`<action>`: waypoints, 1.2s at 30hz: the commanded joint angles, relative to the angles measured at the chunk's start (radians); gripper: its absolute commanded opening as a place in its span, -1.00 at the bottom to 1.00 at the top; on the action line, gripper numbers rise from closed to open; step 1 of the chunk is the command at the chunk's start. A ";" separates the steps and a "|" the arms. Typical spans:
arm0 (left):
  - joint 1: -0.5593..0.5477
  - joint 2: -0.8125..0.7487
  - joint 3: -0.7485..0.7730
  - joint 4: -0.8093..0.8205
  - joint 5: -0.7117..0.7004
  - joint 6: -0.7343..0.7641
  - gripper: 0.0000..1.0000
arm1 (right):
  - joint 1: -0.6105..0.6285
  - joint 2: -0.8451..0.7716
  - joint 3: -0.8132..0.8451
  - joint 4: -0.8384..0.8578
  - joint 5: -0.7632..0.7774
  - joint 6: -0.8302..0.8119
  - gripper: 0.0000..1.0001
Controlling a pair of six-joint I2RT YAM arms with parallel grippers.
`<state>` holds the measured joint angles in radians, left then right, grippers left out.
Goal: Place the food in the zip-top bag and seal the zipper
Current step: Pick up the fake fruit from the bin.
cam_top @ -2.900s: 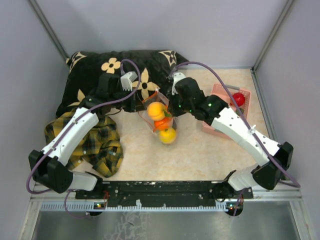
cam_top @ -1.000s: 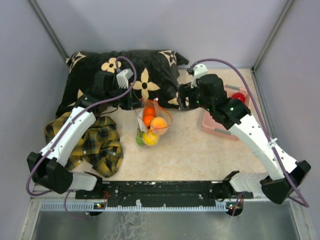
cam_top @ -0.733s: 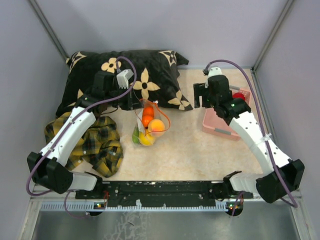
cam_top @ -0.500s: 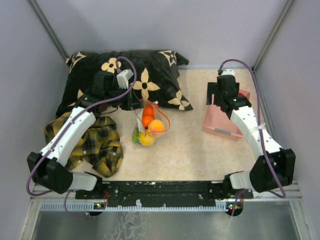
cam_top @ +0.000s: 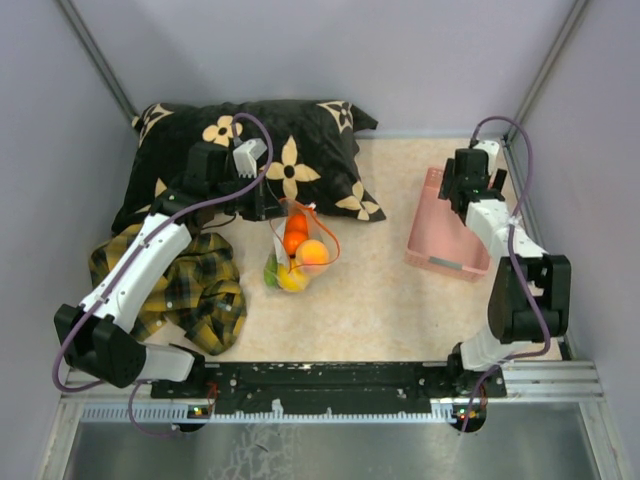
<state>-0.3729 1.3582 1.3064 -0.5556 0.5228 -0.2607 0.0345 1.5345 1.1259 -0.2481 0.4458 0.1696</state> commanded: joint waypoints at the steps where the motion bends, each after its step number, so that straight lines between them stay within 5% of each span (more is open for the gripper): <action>1: 0.007 -0.007 -0.003 0.042 0.029 0.010 -1.00 | -0.030 0.055 0.004 0.147 0.054 0.024 0.74; 18: 0.006 0.007 -0.004 0.043 0.037 0.010 -1.00 | -0.151 0.300 0.112 0.193 -0.053 0.190 0.76; 36: 0.007 0.018 -0.007 0.042 0.041 0.008 -1.00 | -0.188 0.385 0.111 0.318 -0.191 0.221 0.67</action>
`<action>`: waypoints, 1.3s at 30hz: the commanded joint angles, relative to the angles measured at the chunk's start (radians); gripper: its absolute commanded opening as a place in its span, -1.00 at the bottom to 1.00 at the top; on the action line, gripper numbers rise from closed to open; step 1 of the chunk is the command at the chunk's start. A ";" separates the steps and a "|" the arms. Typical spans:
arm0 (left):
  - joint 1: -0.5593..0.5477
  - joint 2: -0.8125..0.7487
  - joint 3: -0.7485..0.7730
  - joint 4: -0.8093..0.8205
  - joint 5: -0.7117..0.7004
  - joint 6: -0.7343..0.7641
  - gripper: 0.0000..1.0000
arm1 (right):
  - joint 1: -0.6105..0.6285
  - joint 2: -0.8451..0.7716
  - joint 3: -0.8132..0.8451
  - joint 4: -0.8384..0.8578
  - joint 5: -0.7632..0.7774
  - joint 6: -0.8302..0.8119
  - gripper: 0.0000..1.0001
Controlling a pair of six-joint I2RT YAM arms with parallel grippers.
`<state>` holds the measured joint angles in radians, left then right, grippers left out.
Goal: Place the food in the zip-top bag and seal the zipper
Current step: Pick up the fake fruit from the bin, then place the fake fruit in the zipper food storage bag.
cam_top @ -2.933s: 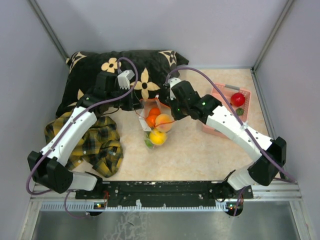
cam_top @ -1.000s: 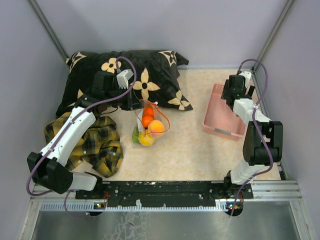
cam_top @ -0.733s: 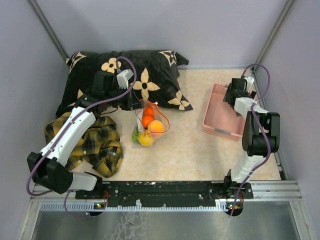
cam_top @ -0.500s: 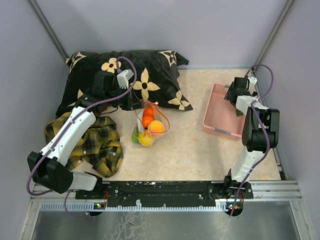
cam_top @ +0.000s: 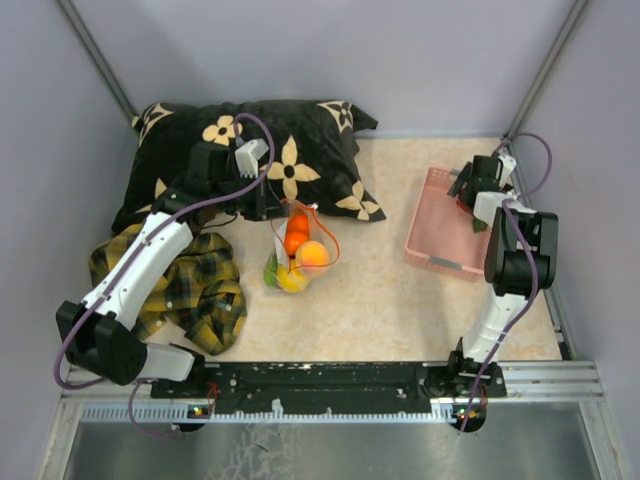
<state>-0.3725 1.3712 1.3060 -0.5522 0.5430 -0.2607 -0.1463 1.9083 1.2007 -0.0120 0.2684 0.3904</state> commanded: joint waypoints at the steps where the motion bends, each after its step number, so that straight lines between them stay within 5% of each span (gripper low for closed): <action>1: 0.008 0.005 -0.006 0.038 0.021 0.010 -1.00 | -0.007 0.012 0.037 0.082 -0.021 -0.011 0.63; 16: 0.007 0.002 -0.006 0.038 0.025 0.006 -1.00 | -0.006 -0.207 -0.123 0.056 -0.124 -0.109 0.21; 39: 0.007 0.000 -0.007 0.040 0.031 0.000 -1.00 | 0.298 -0.815 -0.241 -0.180 -0.319 -0.198 0.17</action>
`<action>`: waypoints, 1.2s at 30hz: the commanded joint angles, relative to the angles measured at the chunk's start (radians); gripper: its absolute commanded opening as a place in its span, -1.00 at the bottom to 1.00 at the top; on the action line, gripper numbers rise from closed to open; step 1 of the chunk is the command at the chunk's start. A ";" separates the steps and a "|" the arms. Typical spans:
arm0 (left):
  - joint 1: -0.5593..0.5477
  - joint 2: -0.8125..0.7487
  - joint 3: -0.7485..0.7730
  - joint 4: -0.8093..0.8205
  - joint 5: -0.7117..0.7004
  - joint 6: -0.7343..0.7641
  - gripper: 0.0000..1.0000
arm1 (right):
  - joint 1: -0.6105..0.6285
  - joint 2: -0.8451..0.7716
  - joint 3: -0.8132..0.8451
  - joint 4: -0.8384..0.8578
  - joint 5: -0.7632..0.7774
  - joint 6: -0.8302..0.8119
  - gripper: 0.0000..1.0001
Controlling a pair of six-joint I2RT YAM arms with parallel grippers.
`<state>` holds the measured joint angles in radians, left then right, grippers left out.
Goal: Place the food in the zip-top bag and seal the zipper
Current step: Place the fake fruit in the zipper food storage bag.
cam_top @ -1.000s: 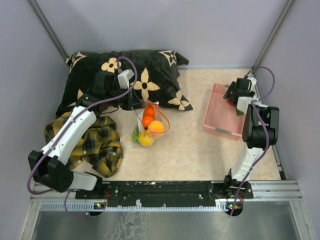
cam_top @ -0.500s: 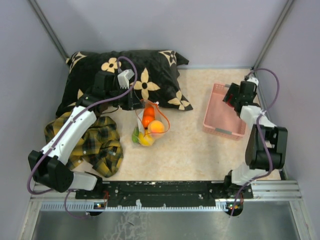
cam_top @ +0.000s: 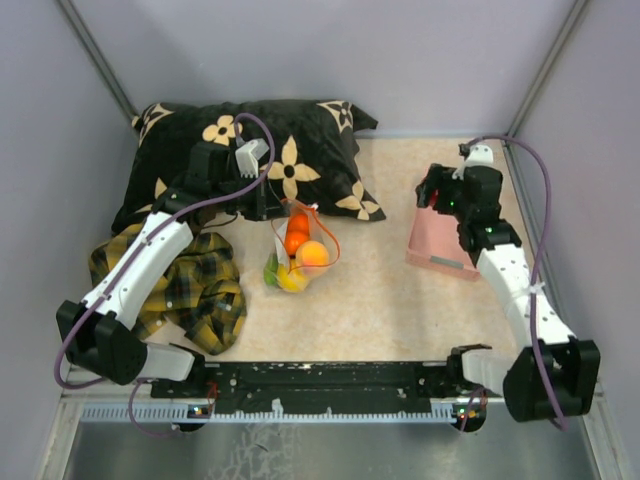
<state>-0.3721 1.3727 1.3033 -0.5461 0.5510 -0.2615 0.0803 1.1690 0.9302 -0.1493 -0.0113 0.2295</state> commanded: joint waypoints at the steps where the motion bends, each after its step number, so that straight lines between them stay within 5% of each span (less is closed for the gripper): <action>1: 0.006 -0.003 -0.003 0.034 0.023 0.001 -1.00 | 0.098 -0.088 0.034 -0.054 -0.039 -0.042 0.17; 16: 0.006 0.002 -0.005 0.034 0.019 0.001 -1.00 | 0.512 -0.161 0.081 -0.071 -0.015 -0.127 0.17; 25: 0.006 0.006 -0.004 0.034 0.023 0.001 -1.00 | 0.714 -0.092 0.129 0.054 -0.135 -0.233 0.17; 36: 0.006 0.008 -0.003 0.033 0.035 0.005 -1.00 | 0.766 0.047 0.104 0.242 -0.256 -0.401 0.15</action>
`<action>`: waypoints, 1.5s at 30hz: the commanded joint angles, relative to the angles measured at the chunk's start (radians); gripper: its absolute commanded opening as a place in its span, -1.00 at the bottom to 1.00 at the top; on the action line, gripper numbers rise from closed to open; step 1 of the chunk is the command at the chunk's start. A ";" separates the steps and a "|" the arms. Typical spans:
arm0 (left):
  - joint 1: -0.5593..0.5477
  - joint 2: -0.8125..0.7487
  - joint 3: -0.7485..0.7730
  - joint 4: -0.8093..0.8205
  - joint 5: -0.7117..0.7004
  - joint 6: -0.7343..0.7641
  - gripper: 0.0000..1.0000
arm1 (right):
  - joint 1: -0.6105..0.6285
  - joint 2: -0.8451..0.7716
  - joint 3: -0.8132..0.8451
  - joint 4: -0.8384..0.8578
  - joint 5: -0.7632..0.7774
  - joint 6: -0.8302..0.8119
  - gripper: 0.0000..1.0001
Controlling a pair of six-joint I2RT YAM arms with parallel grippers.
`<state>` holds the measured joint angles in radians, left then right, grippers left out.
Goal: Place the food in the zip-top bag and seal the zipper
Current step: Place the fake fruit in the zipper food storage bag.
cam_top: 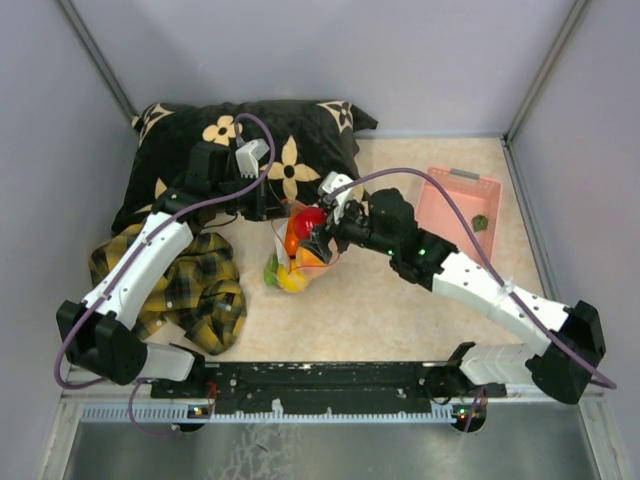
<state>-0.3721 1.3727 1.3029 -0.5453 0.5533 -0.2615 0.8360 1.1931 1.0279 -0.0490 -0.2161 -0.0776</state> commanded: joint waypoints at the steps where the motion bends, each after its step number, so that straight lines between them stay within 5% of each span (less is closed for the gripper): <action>1: 0.007 0.008 -0.002 0.033 0.034 0.006 -1.00 | 0.010 0.031 0.001 0.150 -0.065 -0.111 0.15; 11: 0.006 0.012 -0.001 0.032 0.045 0.007 -1.00 | 0.013 0.089 -0.030 0.136 -0.184 -0.355 0.22; 20: 0.005 0.007 0.000 0.033 0.056 0.013 -1.00 | 0.013 0.174 0.017 0.053 -0.076 -0.505 0.44; 26: -0.001 0.006 0.002 0.033 0.071 0.019 -1.00 | 0.014 0.200 0.034 0.108 0.025 -0.487 0.83; 45: -0.005 0.002 0.000 0.033 0.061 0.016 -1.00 | 0.014 0.069 0.109 -0.101 0.023 -0.309 0.95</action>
<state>-0.3752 1.3830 1.3025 -0.5457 0.5884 -0.2535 0.8417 1.3449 1.0698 -0.0956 -0.2317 -0.4564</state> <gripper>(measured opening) 0.008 0.984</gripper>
